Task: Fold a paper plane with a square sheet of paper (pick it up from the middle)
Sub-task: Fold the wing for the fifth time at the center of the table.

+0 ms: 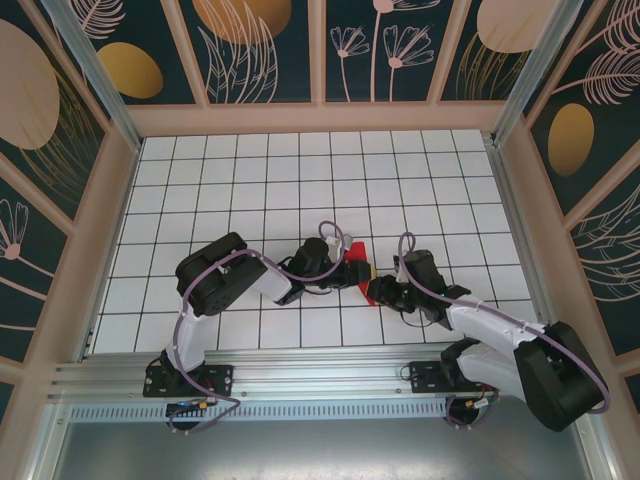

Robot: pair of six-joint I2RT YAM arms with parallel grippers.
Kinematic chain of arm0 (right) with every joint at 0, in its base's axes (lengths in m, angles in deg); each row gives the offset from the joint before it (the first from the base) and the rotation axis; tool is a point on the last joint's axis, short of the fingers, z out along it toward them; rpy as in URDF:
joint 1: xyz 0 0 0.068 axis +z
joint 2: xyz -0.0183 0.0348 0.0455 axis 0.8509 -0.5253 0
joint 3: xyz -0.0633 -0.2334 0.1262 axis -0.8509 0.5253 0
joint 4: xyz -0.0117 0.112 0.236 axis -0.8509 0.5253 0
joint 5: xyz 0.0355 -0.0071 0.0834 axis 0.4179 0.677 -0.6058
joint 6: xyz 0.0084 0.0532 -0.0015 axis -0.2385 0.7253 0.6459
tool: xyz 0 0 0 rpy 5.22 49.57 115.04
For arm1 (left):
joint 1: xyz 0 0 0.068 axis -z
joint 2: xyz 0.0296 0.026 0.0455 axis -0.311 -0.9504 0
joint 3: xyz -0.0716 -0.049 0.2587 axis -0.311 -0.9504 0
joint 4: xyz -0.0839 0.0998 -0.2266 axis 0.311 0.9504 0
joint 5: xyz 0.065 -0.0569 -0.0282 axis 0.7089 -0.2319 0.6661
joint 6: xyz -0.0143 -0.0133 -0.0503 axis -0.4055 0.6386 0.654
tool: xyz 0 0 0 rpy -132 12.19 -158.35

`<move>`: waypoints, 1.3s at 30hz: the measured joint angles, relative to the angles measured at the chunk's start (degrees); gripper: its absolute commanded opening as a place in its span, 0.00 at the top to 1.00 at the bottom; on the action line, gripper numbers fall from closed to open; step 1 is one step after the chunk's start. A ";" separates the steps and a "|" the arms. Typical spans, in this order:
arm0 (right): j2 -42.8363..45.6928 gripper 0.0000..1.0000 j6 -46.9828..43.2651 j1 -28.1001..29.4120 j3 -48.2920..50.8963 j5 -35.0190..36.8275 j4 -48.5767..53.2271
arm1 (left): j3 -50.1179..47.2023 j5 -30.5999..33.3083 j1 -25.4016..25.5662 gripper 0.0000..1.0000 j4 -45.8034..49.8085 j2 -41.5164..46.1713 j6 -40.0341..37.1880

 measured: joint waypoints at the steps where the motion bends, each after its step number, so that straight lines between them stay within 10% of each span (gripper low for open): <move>1: -0.48 0.64 0.02 0.00 0.00 0.00 -0.02 | 0.07 -0.04 0.00 0.52 0.00 -0.04 0.02; 18: -4.33 0.92 -1.01 0.00 0.00 0.42 -1.07 | 0.28 -0.52 -0.04 0.52 0.20 -0.22 -0.46; 39: 3.91 0.90 -1.03 0.00 -2.01 2.80 6.75 | 1.01 -1.07 -0.04 0.53 0.87 -0.52 -0.85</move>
